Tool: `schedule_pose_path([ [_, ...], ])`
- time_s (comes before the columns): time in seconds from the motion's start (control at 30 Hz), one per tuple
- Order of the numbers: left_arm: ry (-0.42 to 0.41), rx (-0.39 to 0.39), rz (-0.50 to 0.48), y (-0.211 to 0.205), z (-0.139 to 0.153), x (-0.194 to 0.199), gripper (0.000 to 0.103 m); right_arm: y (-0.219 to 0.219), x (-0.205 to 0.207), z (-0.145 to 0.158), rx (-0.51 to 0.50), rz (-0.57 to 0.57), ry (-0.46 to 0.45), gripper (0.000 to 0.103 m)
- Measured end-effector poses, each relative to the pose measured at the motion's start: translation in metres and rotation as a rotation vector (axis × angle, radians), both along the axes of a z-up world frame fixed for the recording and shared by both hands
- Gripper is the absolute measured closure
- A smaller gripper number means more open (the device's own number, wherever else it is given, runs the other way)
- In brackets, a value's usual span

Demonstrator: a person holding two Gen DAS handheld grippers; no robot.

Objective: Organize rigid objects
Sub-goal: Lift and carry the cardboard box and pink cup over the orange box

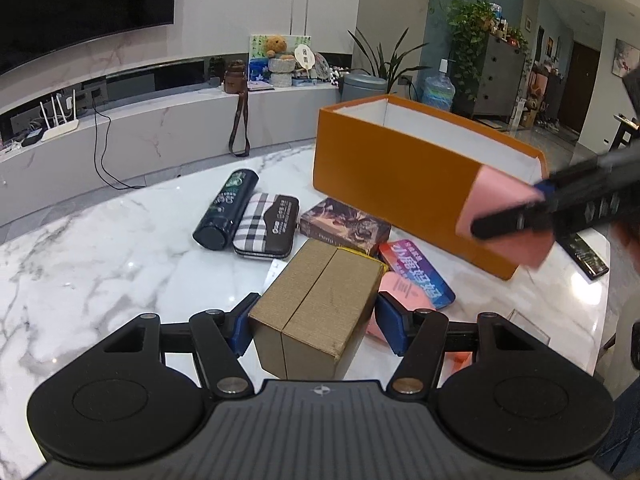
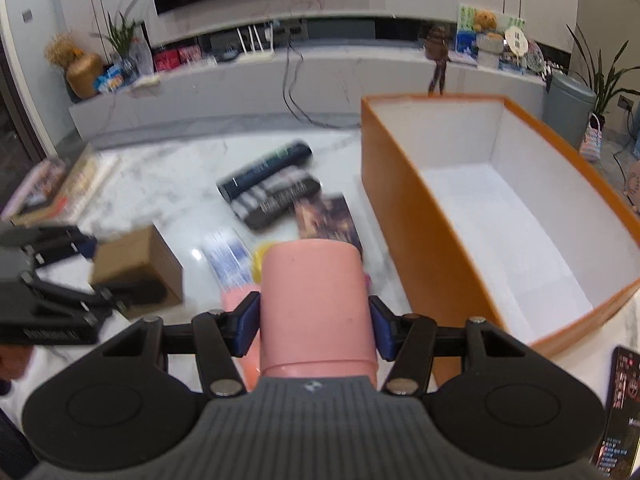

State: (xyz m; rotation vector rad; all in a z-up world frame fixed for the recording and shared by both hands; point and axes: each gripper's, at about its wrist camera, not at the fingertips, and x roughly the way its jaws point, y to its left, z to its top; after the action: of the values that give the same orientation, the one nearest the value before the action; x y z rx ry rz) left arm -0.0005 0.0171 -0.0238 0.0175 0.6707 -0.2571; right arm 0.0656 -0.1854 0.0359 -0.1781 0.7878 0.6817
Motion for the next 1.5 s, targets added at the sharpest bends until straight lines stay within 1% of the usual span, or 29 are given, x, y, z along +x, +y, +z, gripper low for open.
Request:
schedule_pose_path([
  [0.13, -0.007, -0.016, -0.002, 0.003, 0.011, 0.000, 0.031, 0.001, 0.006, 0.039, 0.068, -0.002, -0.059, 0.045],
  [0.23, -0.002, -0.020, 0.008, 0.004, 0.016, 0.002, 0.031, -0.001, 0.026, 0.065, 0.098, -0.028, -0.079, 0.045],
  [0.3, 0.001, -0.009, 0.015, 0.002, 0.020, 0.003, 0.031, -0.002, 0.041, 0.076, 0.118, -0.031, -0.083, 0.045],
  [0.37, 0.009, -0.004, 0.014, 0.000, 0.023, 0.004, 0.032, -0.001, 0.058, 0.080, 0.120, -0.014, -0.072, 0.045],
  [0.47, 0.030, 0.008, 0.005, -0.004, 0.028, 0.008, 0.031, -0.004, 0.080, 0.076, 0.115, -0.010, -0.056, 0.045],
  [0.6, 0.039, 0.017, -0.008, -0.017, 0.043, 0.022, 0.032, -0.016, 0.099, 0.066, 0.081, -0.042, -0.044, 0.045],
  [0.67, 0.040, 0.017, -0.031, -0.029, 0.053, 0.032, 0.032, -0.026, 0.105, 0.064, 0.067, -0.059, -0.054, 0.045],
  [0.83, 0.035, 0.051, -0.142, -0.076, 0.076, 0.064, 0.032, -0.055, 0.123, 0.058, 0.052, -0.108, -0.049, 0.045],
  [0.87, 0.039, 0.049, -0.108, -0.085, 0.078, 0.072, 0.032, -0.059, 0.127, 0.055, 0.042, -0.114, -0.043, 0.045],
  [0.93, 0.048, 0.067, -0.172, -0.107, 0.084, 0.090, 0.032, -0.066, 0.136, 0.050, 0.032, -0.131, -0.037, 0.045],
  [1.0, 0.038, 0.090, -0.216, -0.125, 0.089, 0.107, 0.032, -0.071, 0.143, 0.046, 0.031, -0.147, -0.025, 0.045],
  [1.13, 0.026, 0.103, -0.264, -0.152, 0.098, 0.141, 0.032, -0.085, 0.155, 0.039, 0.052, -0.185, -0.006, 0.045],
  [1.23, 0.051, 0.114, -0.278, -0.164, 0.094, 0.168, 0.032, -0.093, 0.164, 0.032, 0.046, -0.211, 0.008, 0.045],
  [1.4, 0.135, 0.059, -0.245, -0.166, 0.076, 0.211, 0.032, -0.097, 0.175, 0.014, -0.018, -0.198, 0.040, 0.045],
  [1.5, 0.177, 0.041, -0.217, -0.163, 0.067, 0.228, 0.032, -0.098, 0.181, 0.003, -0.046, -0.183, 0.058, 0.045],
])
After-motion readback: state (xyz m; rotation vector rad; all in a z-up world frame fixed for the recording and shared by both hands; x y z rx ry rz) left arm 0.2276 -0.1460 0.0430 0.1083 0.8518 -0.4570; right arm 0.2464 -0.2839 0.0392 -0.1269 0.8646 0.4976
